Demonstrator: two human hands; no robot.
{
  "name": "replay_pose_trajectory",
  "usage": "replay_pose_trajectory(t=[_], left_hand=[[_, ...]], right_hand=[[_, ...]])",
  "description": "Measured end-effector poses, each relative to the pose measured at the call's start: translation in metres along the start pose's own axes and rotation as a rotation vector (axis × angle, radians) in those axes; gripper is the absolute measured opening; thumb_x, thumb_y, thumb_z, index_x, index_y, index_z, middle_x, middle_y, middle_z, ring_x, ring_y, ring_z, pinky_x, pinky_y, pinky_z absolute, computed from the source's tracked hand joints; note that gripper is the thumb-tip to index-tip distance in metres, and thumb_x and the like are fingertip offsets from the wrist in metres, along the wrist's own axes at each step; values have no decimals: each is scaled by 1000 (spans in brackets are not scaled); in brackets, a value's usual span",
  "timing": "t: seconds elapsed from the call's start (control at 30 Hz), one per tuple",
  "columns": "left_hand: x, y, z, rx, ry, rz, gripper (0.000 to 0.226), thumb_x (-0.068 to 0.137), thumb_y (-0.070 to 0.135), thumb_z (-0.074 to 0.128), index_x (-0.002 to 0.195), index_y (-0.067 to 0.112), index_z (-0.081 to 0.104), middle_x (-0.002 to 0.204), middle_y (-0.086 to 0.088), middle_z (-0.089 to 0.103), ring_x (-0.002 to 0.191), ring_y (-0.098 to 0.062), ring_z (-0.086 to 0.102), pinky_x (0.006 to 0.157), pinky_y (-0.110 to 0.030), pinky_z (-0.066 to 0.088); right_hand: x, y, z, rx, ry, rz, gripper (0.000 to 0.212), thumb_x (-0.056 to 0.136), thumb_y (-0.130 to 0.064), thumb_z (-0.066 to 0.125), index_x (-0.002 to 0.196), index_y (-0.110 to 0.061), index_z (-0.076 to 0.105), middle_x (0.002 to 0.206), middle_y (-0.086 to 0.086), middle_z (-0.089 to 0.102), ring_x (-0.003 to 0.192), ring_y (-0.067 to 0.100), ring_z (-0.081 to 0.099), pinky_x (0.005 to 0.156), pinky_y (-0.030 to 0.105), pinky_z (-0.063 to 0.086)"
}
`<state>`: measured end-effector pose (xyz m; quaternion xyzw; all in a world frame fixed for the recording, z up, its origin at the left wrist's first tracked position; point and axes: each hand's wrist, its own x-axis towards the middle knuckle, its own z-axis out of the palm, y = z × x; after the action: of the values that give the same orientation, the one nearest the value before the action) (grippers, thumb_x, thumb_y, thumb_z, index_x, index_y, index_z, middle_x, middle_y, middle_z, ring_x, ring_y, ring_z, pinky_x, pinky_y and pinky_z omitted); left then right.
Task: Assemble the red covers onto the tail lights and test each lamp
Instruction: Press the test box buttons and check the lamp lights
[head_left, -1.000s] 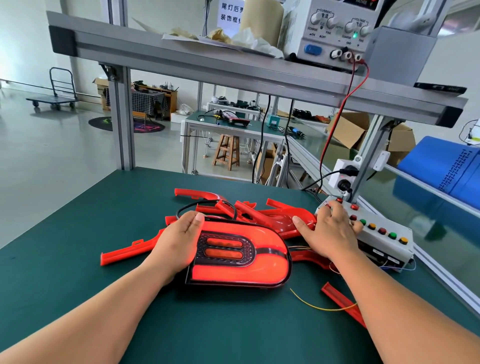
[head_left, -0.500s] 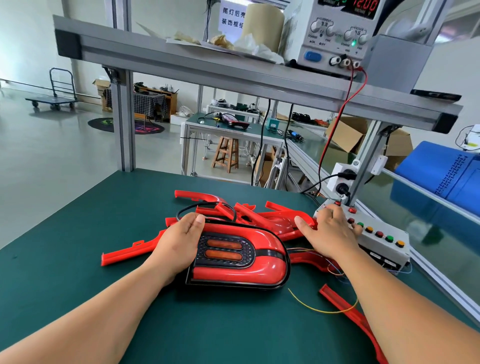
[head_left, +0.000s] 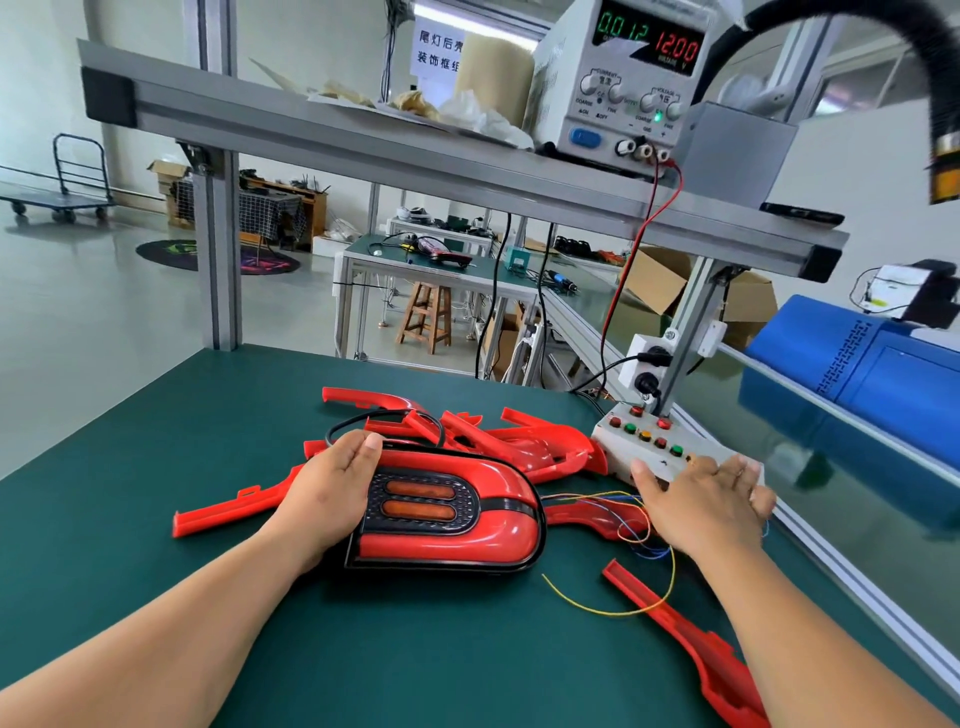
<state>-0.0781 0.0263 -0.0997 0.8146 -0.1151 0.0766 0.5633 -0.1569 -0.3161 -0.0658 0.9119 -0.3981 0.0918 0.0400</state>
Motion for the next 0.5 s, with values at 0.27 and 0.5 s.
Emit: replay_pose_trajectory(t=[0.27, 0.5], left_hand=[[1, -1, 0, -2, 1, -7, 40, 101, 42, 36, 83, 10, 52, 68, -2, 50, 65, -16, 43, 64, -34, 36], [2, 1, 0, -39, 3, -19, 35, 102, 40, 36, 86, 21, 60, 82, -5, 65, 77, -17, 56, 71, -32, 42]], right_hand=[[-2, 6, 9, -113, -25, -23, 100, 84, -81, 11, 145, -5, 33, 157, 22, 25, 149, 34, 3, 115, 49, 10], [5, 7, 8, -173, -63, -64, 105, 82, -83, 8, 149, -4, 28, 160, 19, 18, 151, 30, -1, 117, 49, 4]])
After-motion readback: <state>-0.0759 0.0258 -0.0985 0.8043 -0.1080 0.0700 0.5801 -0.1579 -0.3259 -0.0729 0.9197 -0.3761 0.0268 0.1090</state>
